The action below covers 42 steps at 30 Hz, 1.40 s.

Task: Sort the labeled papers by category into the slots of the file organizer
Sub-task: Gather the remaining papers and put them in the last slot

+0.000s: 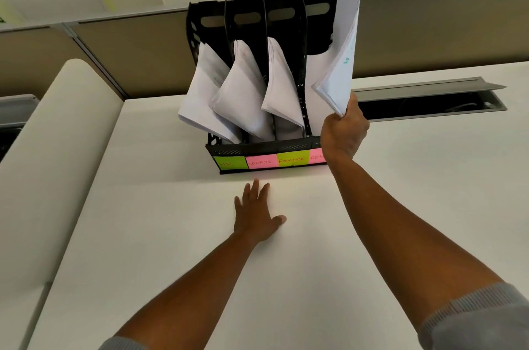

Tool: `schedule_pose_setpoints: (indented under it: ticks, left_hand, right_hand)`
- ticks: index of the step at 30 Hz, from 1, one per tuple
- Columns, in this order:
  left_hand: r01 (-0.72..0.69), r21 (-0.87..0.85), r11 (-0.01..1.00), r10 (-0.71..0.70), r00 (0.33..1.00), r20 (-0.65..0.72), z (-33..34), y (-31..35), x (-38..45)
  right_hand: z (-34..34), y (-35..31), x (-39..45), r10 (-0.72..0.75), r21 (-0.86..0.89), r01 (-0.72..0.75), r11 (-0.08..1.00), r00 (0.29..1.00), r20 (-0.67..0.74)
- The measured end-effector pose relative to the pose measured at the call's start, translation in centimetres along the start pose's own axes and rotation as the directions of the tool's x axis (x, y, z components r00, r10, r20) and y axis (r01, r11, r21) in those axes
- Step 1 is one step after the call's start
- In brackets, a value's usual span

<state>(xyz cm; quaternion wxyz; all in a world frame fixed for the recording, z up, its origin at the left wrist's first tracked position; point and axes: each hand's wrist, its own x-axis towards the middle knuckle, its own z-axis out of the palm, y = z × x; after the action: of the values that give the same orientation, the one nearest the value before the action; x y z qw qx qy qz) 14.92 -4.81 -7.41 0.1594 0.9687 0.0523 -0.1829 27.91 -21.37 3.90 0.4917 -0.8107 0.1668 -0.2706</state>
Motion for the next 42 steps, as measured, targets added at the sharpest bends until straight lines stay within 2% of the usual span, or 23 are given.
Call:
schedule_pose_setpoints:
  ticks: [7,12,16,23,26,38,42]
  left_hand:
    - [0.012,0.004,1.0,-0.012,1.0,0.002,0.0,0.1,0.5]
    - [0.009,0.002,1.0,-0.009,1.0,-0.001,0.0,0.1,0.5]
    - [0.008,-0.006,1.0,-0.008,1.0,-0.01,0.2,0.0,0.5]
    - [0.001,-0.001,1.0,-0.001,1.0,-0.019,0.0,-0.1,0.5]
    - [-0.002,0.001,1.0,0.002,1.0,-0.023,0.0,-0.1,0.4]
    - [0.005,0.014,1.0,-0.005,1.0,-0.008,-0.3,0.1,0.1]
    - [0.014,-0.022,1.0,-0.014,1.0,-0.002,-0.4,0.5,0.0]
  right_hand:
    - [0.9,0.8,0.1,-0.004,-0.008,0.004,1.0,1.0,0.011]
    - [1.4,0.5,0.5,0.006,0.074,-0.009,0.997,1.0,0.031]
    - [1.9,0.8,1.0,0.002,0.111,-0.017,0.994,0.992,0.13]
    - [2.4,1.7,1.5,0.099,0.062,-0.124,0.99,0.942,0.32]
    - [2.7,1.7,1.9,0.117,0.03,-0.137,0.99,0.925,0.361]
    - [1.1,1.7,0.8,0.059,0.069,-0.084,0.994,0.949,0.31]
    - [0.4,1.9,-1.1,-0.046,0.1,0.021,0.995,0.965,0.259]
